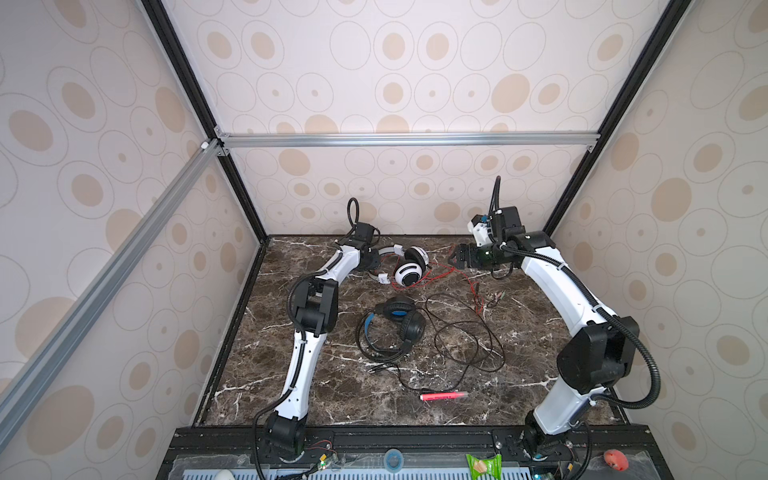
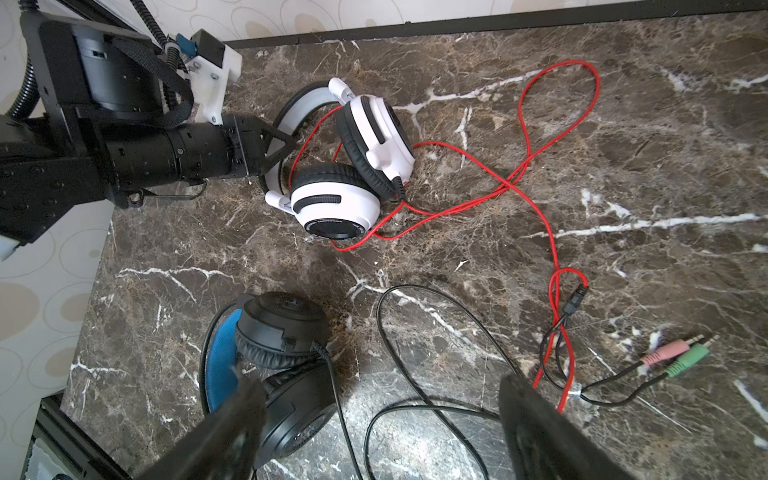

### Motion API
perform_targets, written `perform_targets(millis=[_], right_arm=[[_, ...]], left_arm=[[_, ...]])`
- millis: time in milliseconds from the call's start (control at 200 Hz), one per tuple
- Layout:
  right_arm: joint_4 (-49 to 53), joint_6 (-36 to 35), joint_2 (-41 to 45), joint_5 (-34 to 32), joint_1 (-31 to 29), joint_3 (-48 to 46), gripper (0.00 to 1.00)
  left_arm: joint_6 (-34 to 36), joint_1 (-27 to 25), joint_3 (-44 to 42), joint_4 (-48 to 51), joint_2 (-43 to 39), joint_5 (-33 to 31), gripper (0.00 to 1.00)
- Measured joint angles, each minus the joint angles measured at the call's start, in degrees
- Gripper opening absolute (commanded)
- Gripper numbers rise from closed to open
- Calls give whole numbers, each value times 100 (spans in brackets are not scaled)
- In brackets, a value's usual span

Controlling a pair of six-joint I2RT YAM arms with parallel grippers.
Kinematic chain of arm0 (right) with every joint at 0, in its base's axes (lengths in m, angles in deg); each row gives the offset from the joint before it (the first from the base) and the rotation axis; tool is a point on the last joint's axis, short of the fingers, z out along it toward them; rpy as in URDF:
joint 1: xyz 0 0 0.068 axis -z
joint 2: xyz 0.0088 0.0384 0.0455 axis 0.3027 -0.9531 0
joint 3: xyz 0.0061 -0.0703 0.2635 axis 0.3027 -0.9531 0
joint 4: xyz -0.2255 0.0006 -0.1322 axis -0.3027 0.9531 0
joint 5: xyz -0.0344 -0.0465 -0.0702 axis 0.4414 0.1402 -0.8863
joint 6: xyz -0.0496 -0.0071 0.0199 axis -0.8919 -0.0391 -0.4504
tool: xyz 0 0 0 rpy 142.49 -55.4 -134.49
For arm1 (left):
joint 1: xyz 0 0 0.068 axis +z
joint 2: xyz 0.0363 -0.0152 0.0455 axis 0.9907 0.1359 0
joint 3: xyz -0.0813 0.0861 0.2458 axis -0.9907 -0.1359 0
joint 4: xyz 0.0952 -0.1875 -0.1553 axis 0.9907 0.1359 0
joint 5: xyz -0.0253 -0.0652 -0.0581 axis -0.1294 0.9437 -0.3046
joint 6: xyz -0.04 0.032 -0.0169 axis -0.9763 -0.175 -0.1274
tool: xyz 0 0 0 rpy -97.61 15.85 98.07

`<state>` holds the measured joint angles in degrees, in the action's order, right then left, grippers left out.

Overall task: Wrap the headphones
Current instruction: 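Grasp the white headphone band with the left gripper and lift it up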

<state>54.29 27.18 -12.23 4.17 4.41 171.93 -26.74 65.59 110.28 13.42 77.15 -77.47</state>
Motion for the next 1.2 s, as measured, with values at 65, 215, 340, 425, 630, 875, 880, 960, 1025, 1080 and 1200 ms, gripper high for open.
perform_targets(millis=[65,215,340,425,630,875,880,960,1025,1080,1200], right_arm=[[2,13,13,24,0,-37,90],[-4,24,15,42,0,-66,90],[-9,37,22,48,0,-66,89],[-81,70,52,92,0,-129,89],[-433,210,151,463,0,-433,88],[-1589,610,417,1196,-22,-997,88],[-1604,614,422,1202,-24,-1005,88],[-1982,741,498,1366,-57,-1191,88],[-2225,826,514,1469,-105,-1283,88],[-2422,892,514,1550,-162,-1335,88],[-3012,1093,514,1784,-317,-1440,89]], left_arm=[[-4,9,0,-7,11,-46,14],[26,17,-11,-46,24,-144,4],[31,9,-15,-59,28,-249,0],[35,22,-22,-79,24,-243,0],[162,107,-59,-133,-157,-313,0],[638,341,-136,-57,-1360,-879,0],[649,343,-136,-59,-1405,-887,0],[715,407,-136,-48,-1895,-1005,0],[761,448,-136,-42,-2304,-1088,0],[807,455,-136,-17,-2603,-1117,0],[883,446,-136,140,-3143,-1108,0]])
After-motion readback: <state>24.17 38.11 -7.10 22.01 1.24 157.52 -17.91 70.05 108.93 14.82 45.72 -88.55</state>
